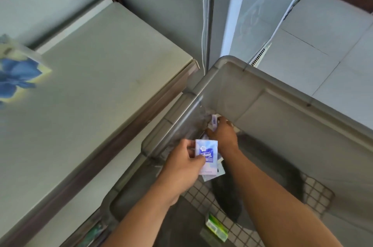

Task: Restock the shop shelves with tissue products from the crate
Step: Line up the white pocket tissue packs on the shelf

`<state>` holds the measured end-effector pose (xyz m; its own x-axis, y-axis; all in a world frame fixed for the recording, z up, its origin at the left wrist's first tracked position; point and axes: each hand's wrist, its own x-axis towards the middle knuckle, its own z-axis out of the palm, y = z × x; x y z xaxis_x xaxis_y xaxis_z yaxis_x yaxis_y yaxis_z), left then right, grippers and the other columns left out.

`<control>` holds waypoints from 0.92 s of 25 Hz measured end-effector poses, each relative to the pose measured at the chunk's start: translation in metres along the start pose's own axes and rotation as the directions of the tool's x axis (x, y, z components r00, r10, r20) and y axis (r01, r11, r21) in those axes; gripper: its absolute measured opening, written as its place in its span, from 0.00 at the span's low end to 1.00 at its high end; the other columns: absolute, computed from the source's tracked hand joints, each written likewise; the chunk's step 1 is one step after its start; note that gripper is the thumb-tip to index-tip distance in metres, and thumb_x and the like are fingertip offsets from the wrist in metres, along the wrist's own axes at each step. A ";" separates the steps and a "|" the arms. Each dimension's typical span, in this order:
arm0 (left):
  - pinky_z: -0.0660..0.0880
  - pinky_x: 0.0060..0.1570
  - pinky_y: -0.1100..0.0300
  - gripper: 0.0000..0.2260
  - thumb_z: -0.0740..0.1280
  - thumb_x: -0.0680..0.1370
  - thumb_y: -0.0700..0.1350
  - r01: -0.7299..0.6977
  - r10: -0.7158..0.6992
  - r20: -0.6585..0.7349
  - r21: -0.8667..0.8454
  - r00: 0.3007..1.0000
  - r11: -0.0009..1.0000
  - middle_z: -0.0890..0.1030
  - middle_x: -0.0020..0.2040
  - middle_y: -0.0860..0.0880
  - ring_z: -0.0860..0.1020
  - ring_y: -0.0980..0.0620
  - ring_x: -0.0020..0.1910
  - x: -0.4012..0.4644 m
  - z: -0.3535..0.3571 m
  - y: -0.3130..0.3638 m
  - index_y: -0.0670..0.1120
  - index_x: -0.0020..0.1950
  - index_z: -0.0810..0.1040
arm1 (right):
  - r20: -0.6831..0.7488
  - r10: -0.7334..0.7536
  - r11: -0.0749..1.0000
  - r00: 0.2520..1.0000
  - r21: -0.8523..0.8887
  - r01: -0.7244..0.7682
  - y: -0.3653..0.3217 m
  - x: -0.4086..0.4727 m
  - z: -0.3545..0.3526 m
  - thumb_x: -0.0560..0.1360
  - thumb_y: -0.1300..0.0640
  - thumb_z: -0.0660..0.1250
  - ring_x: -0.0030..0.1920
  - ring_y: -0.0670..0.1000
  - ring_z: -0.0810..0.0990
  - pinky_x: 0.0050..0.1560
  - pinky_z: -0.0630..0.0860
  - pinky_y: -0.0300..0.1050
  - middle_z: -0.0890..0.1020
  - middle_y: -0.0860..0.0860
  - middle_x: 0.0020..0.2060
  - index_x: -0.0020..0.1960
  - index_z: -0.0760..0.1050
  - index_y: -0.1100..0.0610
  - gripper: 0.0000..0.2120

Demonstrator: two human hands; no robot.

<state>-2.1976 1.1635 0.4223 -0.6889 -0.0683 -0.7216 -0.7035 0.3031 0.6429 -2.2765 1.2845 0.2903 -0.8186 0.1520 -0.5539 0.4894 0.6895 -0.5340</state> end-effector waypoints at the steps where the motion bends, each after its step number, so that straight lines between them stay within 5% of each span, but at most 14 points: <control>1: 0.80 0.43 0.61 0.10 0.66 0.78 0.41 -0.004 0.004 0.006 0.002 1.000 1.000 0.83 0.51 0.53 0.83 0.58 0.46 0.000 0.000 0.000 0.55 0.53 0.72 | -0.030 0.023 1.000 0.999 0.004 -0.023 -0.001 0.004 0.002 0.76 0.54 0.67 0.57 0.62 0.78 0.53 0.73 0.47 0.78 0.61 0.59 0.63 0.70 0.60 0.19; 5: 0.79 0.39 0.64 0.10 0.65 0.78 0.41 0.003 -0.003 0.011 -0.010 1.000 1.000 0.83 0.52 0.53 0.83 0.58 0.45 -0.005 0.005 0.004 0.56 0.50 0.70 | -0.128 0.092 0.990 0.988 0.118 -0.077 0.001 -0.020 -0.029 0.77 0.54 0.63 0.49 0.63 0.80 0.42 0.70 0.44 0.82 0.62 0.50 0.54 0.75 0.61 0.11; 7: 0.80 0.39 0.64 0.10 0.66 0.78 0.41 -0.003 0.003 0.003 0.003 1.000 1.000 0.82 0.51 0.53 0.82 0.59 0.45 -0.007 0.009 0.009 0.57 0.50 0.69 | -0.152 0.091 0.954 0.984 0.295 -0.042 0.003 -0.049 -0.061 0.77 0.55 0.62 0.41 0.55 0.80 0.35 0.70 0.41 0.83 0.58 0.46 0.50 0.75 0.59 0.08; 11: 0.81 0.50 0.53 0.10 0.67 0.79 0.43 0.020 -0.017 0.023 -0.125 1.000 0.992 0.82 0.54 0.51 0.83 0.54 0.48 -0.011 0.018 0.019 0.51 0.58 0.72 | -0.018 -0.007 0.707 1.000 0.707 0.018 0.003 -0.113 -0.120 0.77 0.63 0.64 0.37 0.41 0.82 0.34 0.74 0.29 0.84 0.52 0.44 0.56 0.76 0.60 0.08; 15: 0.80 0.54 0.50 0.11 0.67 0.78 0.51 -0.002 0.026 0.115 -0.210 0.993 0.978 0.85 0.50 0.51 0.84 0.53 0.48 -0.019 0.022 0.028 0.51 0.60 0.74 | 0.059 -0.152 0.863 0.987 0.495 0.104 0.003 -0.140 -0.120 0.77 0.58 0.68 0.41 0.39 0.83 0.36 0.75 0.31 0.84 0.45 0.45 0.57 0.77 0.53 0.09; 18: 0.82 0.47 0.57 0.12 0.68 0.78 0.47 -0.057 0.076 0.077 -0.233 0.994 0.971 0.84 0.49 0.52 0.84 0.56 0.45 -0.022 0.015 0.029 0.49 0.61 0.73 | 0.099 -0.156 0.768 0.983 0.637 0.058 0.003 -0.137 -0.110 0.78 0.58 0.67 0.36 0.44 0.82 0.32 0.73 0.34 0.84 0.50 0.41 0.53 0.79 0.54 0.06; 20: 0.81 0.44 0.60 0.11 0.68 0.78 0.47 -0.083 0.095 0.043 -0.237 0.994 0.968 0.84 0.49 0.54 0.84 0.59 0.45 -0.022 0.008 0.029 0.50 0.59 0.73 | 0.095 -0.006 0.689 0.995 0.722 -0.065 0.013 -0.115 -0.097 0.79 0.59 0.62 0.33 0.49 0.79 0.31 0.72 0.40 0.82 0.55 0.39 0.52 0.79 0.58 0.07; 23: 0.81 0.50 0.55 0.12 0.68 0.77 0.50 -0.118 0.123 0.017 -0.173 0.992 0.978 0.84 0.50 0.54 0.83 0.59 0.47 -0.019 0.001 0.028 0.52 0.59 0.73 | 0.084 0.082 0.940 0.993 0.325 -0.105 0.041 -0.069 -0.054 0.77 0.52 0.62 0.39 0.52 0.79 0.38 0.75 0.45 0.82 0.54 0.44 0.51 0.77 0.56 0.09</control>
<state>-2.2042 1.1747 0.4538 -0.7670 -0.0148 -0.6415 -0.6368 0.1399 0.7582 -2.2163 1.3403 0.3408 -0.7478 0.1478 -0.6473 0.6434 0.4019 -0.6516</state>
